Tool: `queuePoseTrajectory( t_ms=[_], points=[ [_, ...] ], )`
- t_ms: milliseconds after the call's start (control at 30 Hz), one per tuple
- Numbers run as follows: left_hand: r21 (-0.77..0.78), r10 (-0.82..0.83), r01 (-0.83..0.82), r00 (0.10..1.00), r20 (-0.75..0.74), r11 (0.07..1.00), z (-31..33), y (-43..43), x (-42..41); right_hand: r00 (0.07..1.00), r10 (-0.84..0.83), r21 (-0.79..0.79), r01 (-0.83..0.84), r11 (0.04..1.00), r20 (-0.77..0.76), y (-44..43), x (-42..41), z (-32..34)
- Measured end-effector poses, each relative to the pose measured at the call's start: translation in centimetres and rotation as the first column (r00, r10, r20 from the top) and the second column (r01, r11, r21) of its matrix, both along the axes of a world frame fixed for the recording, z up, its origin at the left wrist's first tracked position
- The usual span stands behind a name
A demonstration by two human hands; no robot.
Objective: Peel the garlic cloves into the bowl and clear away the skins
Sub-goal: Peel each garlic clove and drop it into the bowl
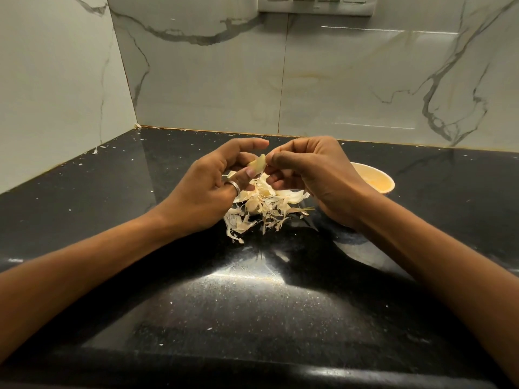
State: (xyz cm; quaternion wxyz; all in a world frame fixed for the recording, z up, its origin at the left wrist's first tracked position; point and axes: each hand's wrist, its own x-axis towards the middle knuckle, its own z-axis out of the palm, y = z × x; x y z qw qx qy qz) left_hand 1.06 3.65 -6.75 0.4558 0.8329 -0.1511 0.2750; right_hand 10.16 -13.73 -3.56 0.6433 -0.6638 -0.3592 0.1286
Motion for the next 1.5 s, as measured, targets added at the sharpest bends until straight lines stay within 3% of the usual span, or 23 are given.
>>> queuePoseTrajectory(
  t_ms=[367,733,867,1133,1500],
  points=[
    [0.007,-0.015,0.015,1.000,-0.007,1.000,0.05,-0.11,-0.16,0.990,-0.024,-0.054,0.031,0.998,0.136,-0.01,-0.26,-0.05],
    [-0.233,-0.003,-0.009,0.999,-0.051,0.973,0.53,-0.20,0.08,0.995,-0.023,-0.053,0.028,0.998,0.096,0.11,-0.02,-0.13],
    [-0.336,-0.029,-0.001,0.996,-0.085,0.942,0.71,-0.42,-0.04,0.988,-0.046,-0.034,0.052,0.998,0.147,-0.07,-0.08,-0.02],
    [-0.272,-0.026,-0.002,0.995,-0.099,0.962,0.75,-0.53,-0.25,0.939,-0.025,-0.042,0.042,0.998,0.342,-0.05,-0.17,-0.15],
    [-0.190,-0.022,0.003,0.995,-0.098,0.982,0.77,-0.68,-0.46,0.898,-0.064,0.011,0.066,0.998,0.434,0.03,0.21,-0.49]
  ],
)
